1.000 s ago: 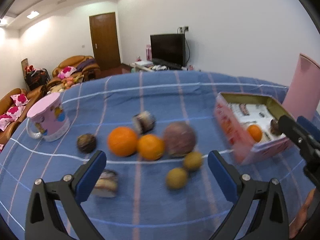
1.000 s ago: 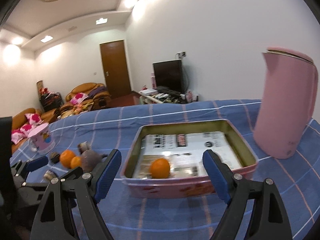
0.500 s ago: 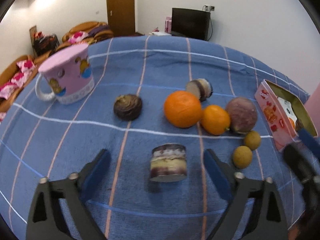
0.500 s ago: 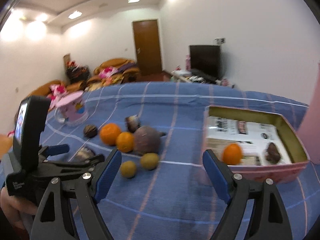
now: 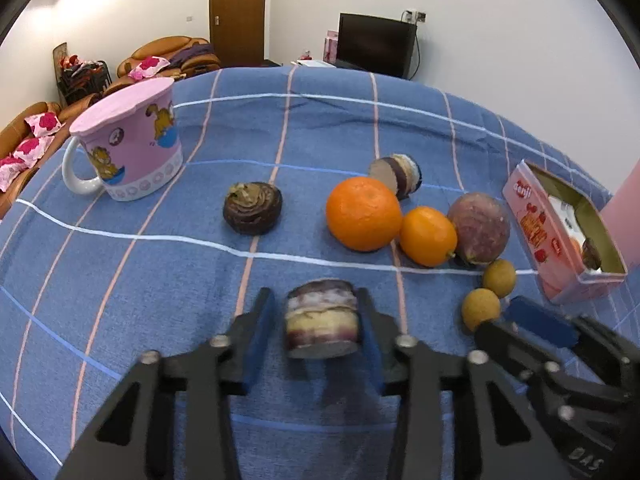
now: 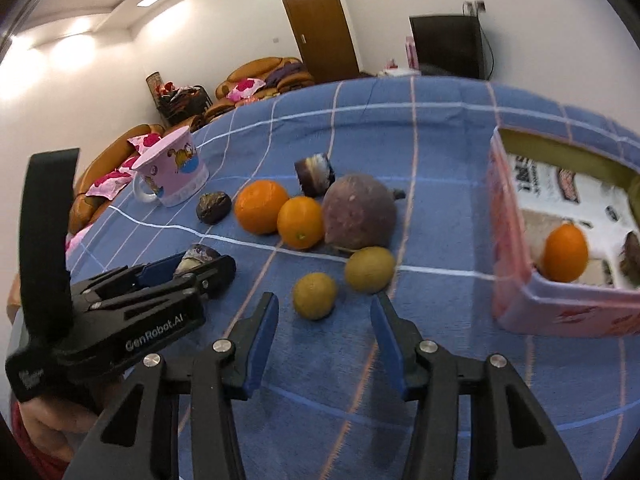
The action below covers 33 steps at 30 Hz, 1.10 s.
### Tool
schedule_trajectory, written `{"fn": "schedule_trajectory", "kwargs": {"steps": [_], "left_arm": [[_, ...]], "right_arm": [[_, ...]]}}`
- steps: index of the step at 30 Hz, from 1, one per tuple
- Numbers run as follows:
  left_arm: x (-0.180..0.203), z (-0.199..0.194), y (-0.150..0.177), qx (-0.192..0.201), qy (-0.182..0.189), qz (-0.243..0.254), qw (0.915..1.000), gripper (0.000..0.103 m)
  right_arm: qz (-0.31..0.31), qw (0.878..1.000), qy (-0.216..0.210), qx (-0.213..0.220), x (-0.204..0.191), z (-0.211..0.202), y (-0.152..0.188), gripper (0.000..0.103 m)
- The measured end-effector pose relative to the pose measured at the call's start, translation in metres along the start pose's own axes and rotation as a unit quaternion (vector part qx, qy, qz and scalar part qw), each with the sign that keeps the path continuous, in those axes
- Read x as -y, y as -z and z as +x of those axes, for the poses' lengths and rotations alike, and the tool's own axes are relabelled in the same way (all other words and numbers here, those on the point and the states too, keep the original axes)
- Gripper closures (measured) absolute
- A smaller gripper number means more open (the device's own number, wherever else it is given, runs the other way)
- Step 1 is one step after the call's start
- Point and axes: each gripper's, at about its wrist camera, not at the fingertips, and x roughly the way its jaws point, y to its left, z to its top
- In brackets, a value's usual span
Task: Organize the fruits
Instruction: 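Grasp the cake cylinder with the left tool while the right tool grasps a yellow fruit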
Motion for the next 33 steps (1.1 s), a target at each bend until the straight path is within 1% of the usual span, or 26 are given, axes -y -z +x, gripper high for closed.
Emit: {"fn": "schedule_trajectory", "kwargs": {"steps": [3,7,8,9,10,12,15,17,19,24,27,33], "left_arm": [[-0.007,-0.003,-0.002,0.012,-0.011,-0.02,0.9997,0.067],[-0.018,-0.011,-0.004,0.042,-0.033,-0.041,0.9977,0.067],[-0.019,-0.013,-0.005,0.049,-0.037,-0.044,0.9972,0.067],[-0.022,-0.015,-0.006,0.058,-0.038,-0.05,0.9964,0.067],[-0.024,-0.017,-0.007,0.064,-0.037,-0.055,0.9958,0.067],[-0.029,-0.02,-0.007,0.074,-0.037,-0.067,0.9943,0.067],[-0.034,-0.021,-0.007,0.08,-0.038,-0.08,0.9929,0.067],[-0.038,-0.022,-0.008,0.088,-0.031,-0.094,0.9913,0.067],[-0.042,-0.026,-0.007,0.1,-0.025,-0.103,0.9893,0.067],[-0.04,-0.036,-0.005,0.137,-0.016,-0.105,0.9849,0.067],[-0.033,-0.042,-0.005,0.16,-0.021,-0.092,0.9827,0.067],[-0.021,-0.045,-0.005,0.178,-0.02,-0.082,0.9804,0.067]], "right_arm": [[0.005,1.0,-0.006,-0.014,-0.004,0.011,-0.003,0.052],[-0.002,1.0,0.006,-0.016,-0.013,0.02,-0.007,0.053],[-0.007,1.0,0.011,-0.017,-0.016,0.021,-0.008,0.057],[-0.01,1.0,0.012,-0.018,-0.017,0.022,-0.007,0.069],[-0.012,1.0,0.009,-0.02,-0.018,0.022,-0.007,0.074],[-0.014,1.0,0.005,-0.022,-0.017,0.021,-0.007,0.075],[-0.014,1.0,-0.008,-0.021,-0.016,0.019,-0.007,0.075],[-0.009,1.0,-0.025,-0.009,-0.011,0.01,-0.005,0.075],[-0.011,0.999,-0.031,0.011,-0.011,0.0,-0.005,0.075],[-0.006,0.997,-0.04,0.07,0.0,-0.031,-0.011,0.075],[-0.004,0.995,-0.023,0.093,0.011,-0.041,-0.014,0.075],[-0.013,0.991,0.042,0.127,0.033,-0.057,-0.016,0.075]]}}
